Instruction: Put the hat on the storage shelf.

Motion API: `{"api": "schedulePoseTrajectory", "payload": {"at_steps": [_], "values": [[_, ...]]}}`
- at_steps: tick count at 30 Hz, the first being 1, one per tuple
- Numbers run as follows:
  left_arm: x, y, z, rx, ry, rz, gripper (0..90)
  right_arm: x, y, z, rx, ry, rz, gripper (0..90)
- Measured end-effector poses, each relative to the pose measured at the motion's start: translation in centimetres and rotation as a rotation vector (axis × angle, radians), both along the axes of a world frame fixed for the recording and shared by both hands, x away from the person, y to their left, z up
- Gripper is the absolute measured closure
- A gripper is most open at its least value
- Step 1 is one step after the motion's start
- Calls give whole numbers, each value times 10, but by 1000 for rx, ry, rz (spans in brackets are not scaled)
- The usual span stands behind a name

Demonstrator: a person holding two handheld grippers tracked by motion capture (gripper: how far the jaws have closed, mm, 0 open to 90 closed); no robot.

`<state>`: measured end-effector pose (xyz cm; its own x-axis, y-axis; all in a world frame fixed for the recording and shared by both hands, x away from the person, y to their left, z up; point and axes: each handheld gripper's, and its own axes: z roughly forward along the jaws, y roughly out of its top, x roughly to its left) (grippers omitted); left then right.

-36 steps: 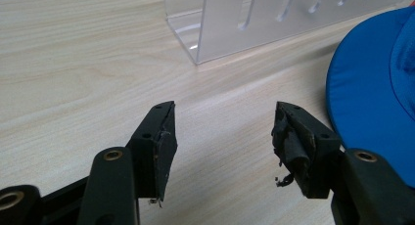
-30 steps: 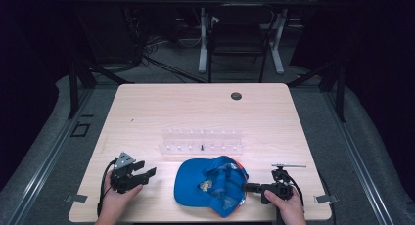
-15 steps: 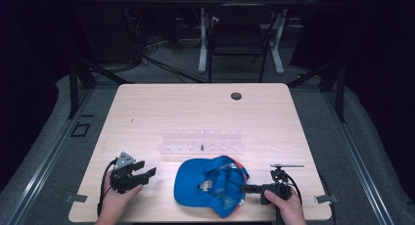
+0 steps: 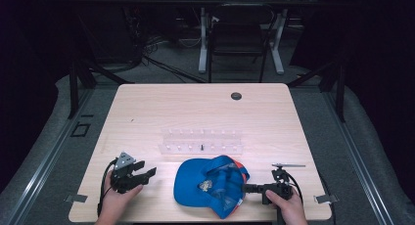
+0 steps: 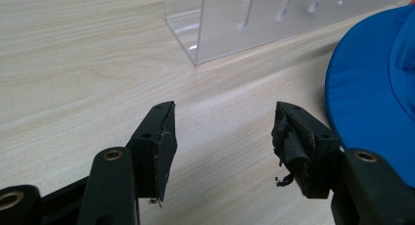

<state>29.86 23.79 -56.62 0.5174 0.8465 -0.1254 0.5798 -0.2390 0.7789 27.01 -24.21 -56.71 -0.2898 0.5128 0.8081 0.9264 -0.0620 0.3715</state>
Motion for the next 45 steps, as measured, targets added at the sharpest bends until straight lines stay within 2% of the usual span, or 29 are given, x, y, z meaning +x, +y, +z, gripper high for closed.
{"api": "schedulePoseTrajectory", "payload": {"at_steps": [13, 23, 28, 29, 36, 45], "values": [[0, 0, 1, 8, 5, -5, 423, -1, -4, 3, 21, -1, -5, 715], [0, 0, 0, 3, -1, -3, 424, 0, -8, 3, -1, 13, -21, 769], [0, -1, 0, 1, -6, -1, 423, 0, -7, 7, -30, 11, -54, 773], [0, -1, 0, 1, -6, -2, 423, 0, -8, 8, -43, 7, -44, 774], [-1, 0, 1, 4, -6, 0, 423, 3, -4, 20, -76, 19, -68, 776], [-1, -1, 0, -3, -5, -1, 423, 10, -4, 38, -218, 27, -71, 777]]}}
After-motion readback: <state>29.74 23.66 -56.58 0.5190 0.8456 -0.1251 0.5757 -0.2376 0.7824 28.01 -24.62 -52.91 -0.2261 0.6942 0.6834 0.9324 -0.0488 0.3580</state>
